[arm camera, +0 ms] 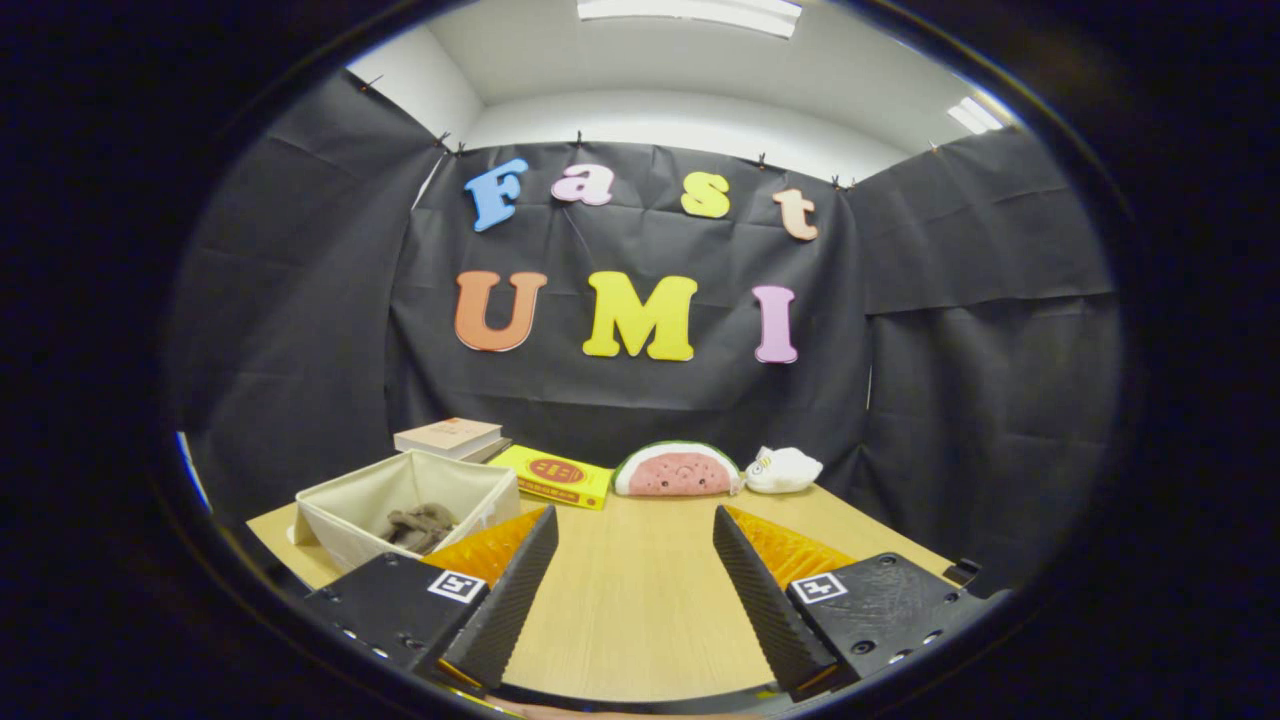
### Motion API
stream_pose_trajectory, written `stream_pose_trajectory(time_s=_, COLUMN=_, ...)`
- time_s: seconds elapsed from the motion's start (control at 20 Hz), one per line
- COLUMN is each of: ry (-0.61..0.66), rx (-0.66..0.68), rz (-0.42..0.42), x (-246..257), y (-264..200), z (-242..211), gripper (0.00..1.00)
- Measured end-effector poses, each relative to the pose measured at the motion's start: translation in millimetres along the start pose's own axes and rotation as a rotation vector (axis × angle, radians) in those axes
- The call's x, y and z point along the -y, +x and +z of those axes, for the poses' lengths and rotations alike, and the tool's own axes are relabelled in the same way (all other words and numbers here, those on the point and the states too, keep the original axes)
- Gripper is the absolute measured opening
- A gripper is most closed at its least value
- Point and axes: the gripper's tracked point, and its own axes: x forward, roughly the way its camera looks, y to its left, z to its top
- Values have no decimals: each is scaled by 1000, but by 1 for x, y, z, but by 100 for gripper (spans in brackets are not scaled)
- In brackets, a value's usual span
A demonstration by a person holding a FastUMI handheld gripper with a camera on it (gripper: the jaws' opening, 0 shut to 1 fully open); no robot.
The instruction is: Open the storage box then place both shoes into the box .Put the left shoe in first, then the right shoe, with the right side of both shoes facing outward in a uniform manner.
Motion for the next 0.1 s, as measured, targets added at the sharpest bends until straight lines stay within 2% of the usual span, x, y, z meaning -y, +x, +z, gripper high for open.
stream_pose_trajectory(time_s=0.1, ry=9, rx=-11, rz=2, x=2, y=-1, z=-3, gripper=95)
